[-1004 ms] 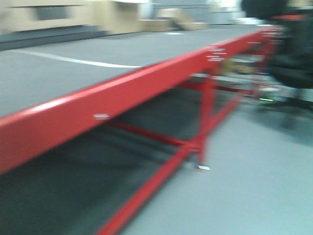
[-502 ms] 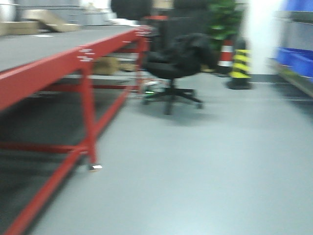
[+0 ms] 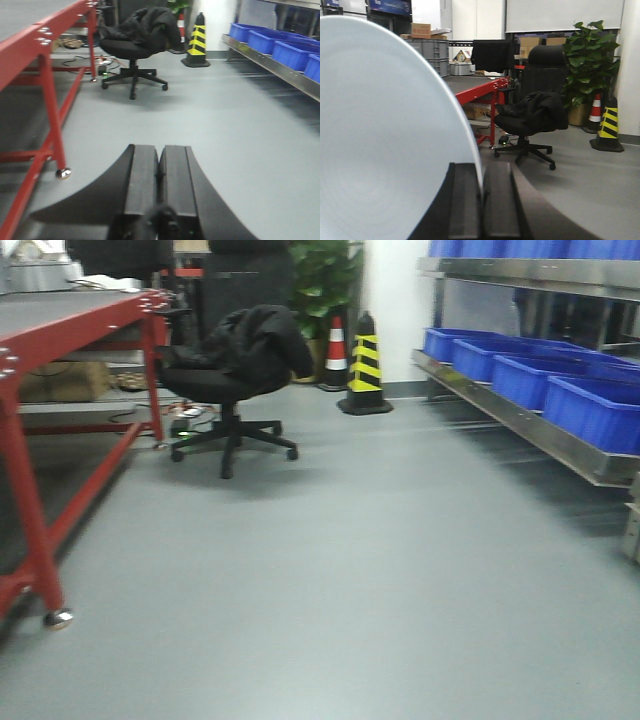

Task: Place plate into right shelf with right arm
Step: 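Hold the plate in the right gripper while driving to the shelf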

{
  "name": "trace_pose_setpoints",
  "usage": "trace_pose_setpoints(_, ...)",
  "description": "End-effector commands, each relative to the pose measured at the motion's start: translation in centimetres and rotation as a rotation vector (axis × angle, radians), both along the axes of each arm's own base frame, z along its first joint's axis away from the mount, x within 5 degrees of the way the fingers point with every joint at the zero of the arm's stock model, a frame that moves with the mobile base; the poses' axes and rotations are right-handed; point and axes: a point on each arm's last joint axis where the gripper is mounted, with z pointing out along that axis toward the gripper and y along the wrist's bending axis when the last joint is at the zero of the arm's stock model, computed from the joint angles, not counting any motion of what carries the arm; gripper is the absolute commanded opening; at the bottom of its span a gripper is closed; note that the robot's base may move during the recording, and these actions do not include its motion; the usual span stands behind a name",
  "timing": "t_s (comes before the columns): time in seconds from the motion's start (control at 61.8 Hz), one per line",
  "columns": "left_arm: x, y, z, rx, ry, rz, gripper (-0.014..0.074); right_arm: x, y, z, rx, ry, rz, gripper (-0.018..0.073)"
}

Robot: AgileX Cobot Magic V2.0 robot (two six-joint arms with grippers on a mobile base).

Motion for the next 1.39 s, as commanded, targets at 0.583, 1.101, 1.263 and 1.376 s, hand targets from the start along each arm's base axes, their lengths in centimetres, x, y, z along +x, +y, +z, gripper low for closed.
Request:
trace_pose_setpoints(0.583, -0.01, -0.01, 0.55, -0.017, -0.084, -0.004, -0.0047, -0.21, -0.25, 1.70, 0.065, -0.097, -0.011, 0.0063)
trace_pose_setpoints(1.101, -0.01, -0.01, 0.55, -0.017, -0.084, -0.004, -0.0047, -0.21, -0.25, 1.70, 0.065, -0.097, -0.011, 0.0063)
trace_pose_setpoints(1.263, -0.01, -0.01, 0.55, -0.017, -0.084, -0.004, -0.0047, -0.21, -0.25, 1.70, 0.065, -0.097, -0.011, 0.0063)
trace_pose_setpoints(1.376, -0.01, -0.01, 0.55, -0.017, -0.084, -0.004, -0.0047, -0.21, -0.25, 1.70, 0.065, -0.097, -0.011, 0.0063)
